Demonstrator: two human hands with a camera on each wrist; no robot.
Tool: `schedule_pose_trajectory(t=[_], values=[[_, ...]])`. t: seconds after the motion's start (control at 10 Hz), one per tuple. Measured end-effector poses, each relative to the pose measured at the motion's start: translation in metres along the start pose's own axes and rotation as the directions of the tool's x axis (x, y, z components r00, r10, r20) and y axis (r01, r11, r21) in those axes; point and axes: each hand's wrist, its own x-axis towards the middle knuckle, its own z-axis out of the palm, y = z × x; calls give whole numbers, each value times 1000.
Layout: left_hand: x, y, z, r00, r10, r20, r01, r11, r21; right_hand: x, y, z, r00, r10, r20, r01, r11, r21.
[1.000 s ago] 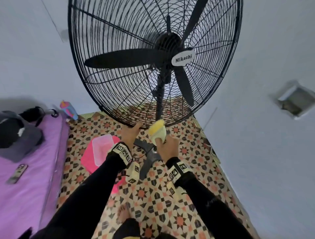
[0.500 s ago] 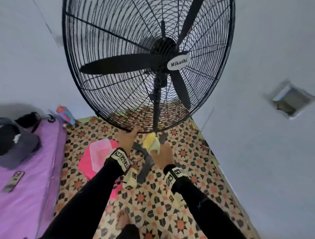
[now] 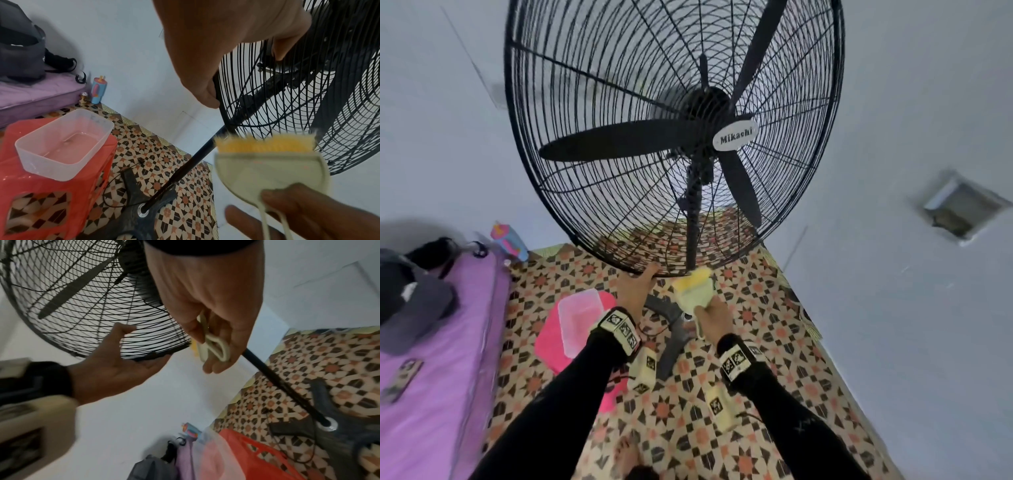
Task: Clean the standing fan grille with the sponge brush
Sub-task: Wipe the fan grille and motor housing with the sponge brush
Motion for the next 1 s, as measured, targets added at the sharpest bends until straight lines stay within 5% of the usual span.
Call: schedule_pose_trajectory(t=[0.1, 0.2, 0.3, 0.4, 0.6, 0.8, 0.9, 1.0], values=[[-8, 5, 2, 996, -32, 78, 37, 997, -69, -14, -35, -39, 969, 171, -178, -132, 968, 213], [-9, 3, 7, 993, -45, 107, 59, 990, -131, -10, -59, -55, 988, 147, -50, -135, 972, 193], [10, -20, 12, 998, -16, 62, 15, 1000, 19, -23, -68, -24, 997, 72, 17, -71, 995, -70], [7, -26, 26, 998, 54, 41, -59, 988, 142, -50, -58, -13, 996, -19, 88, 25, 997, -70], [-25, -1, 37, 998, 66, 17, -67, 997, 48, -10, -48, -76, 978, 155, -137, -160, 987, -25], [-12, -1, 32, 996, 44, 80, -53, 992, 114, -29, -78, -27, 1000, 17, 16, -12, 961, -276], [-9, -3, 27, 994, 66, 91, -76, 990, 120, -38, -71, -32, 999, -22, 46, 33, 969, -244], [-20, -4, 30, 990, 128, 52, -134, 984, 119, -34, -74, -63, 987, 88, -137, -106, 986, -130]])
